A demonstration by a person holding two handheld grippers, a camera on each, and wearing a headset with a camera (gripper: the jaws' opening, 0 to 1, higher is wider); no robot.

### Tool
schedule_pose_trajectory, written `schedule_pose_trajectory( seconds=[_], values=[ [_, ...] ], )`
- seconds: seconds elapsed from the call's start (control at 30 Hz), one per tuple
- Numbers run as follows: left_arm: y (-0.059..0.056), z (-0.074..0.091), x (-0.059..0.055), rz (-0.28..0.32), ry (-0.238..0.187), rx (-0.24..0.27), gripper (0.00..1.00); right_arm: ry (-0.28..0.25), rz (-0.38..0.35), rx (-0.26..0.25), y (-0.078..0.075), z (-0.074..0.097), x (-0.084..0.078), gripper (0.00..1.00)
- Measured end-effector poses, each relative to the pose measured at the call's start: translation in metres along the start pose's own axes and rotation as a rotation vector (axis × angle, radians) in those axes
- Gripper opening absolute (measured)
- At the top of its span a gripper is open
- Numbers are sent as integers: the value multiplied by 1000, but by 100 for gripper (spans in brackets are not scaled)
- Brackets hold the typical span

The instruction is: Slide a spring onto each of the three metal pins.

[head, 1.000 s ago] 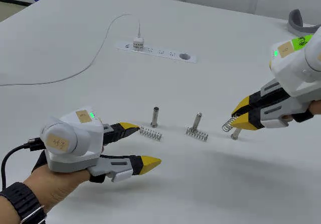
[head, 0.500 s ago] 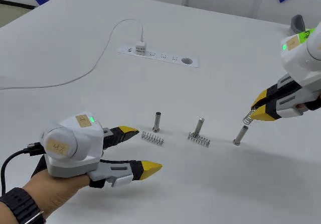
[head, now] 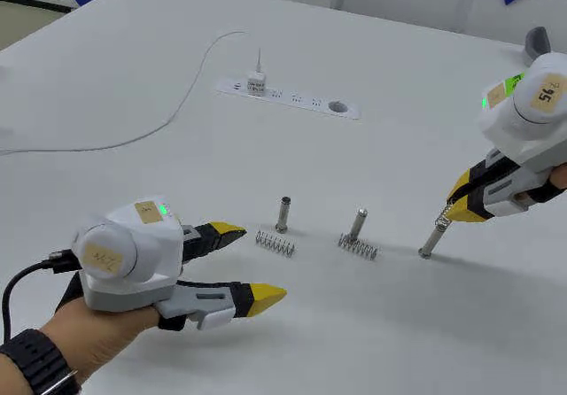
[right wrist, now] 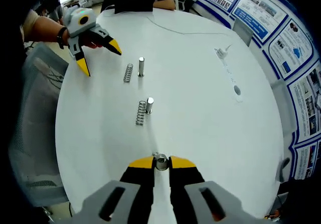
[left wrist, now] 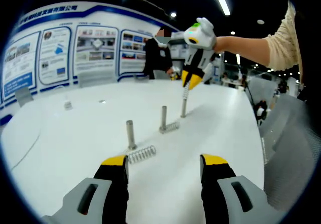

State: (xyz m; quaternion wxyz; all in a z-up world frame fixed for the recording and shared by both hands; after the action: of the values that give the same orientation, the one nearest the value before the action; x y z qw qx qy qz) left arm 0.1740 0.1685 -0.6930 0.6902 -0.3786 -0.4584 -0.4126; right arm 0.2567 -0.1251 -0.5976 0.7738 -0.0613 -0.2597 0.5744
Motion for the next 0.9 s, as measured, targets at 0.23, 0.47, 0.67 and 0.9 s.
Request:
schedule_pose_trajectory(
  seconds=[0.23, 0.47, 0.67, 0.9],
  values=[
    [0, 0, -1, 2, 3, 0, 58, 20, -6, 1, -1, 0, -3, 12],
    [-1, -1, 0, 0, 1, -1, 58, 25, -21, 13, -1, -7, -6, 12],
    [-1, -2, 0, 0, 3, -3, 57, 27, -47, 24, 2, -16, -10, 12],
    [-2, -2, 0, 2, 4, -2, 57, 24, -71, 32, 6, -25, -13, 12]
  ],
)
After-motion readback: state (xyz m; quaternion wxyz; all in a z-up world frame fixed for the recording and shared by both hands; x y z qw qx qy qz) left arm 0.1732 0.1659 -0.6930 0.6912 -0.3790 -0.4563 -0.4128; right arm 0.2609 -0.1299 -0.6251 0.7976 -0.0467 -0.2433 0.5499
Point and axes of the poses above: the centre of the closed fingertips' face, and the gripper's own axes: z roughly backward along the fingers, y roughly to its left, x roughly out of its top, the point moved 9 cm from there along z, roughly backward along the fingers, and after that the axes turned 13 degrees about -x, right-handed, at the moved point
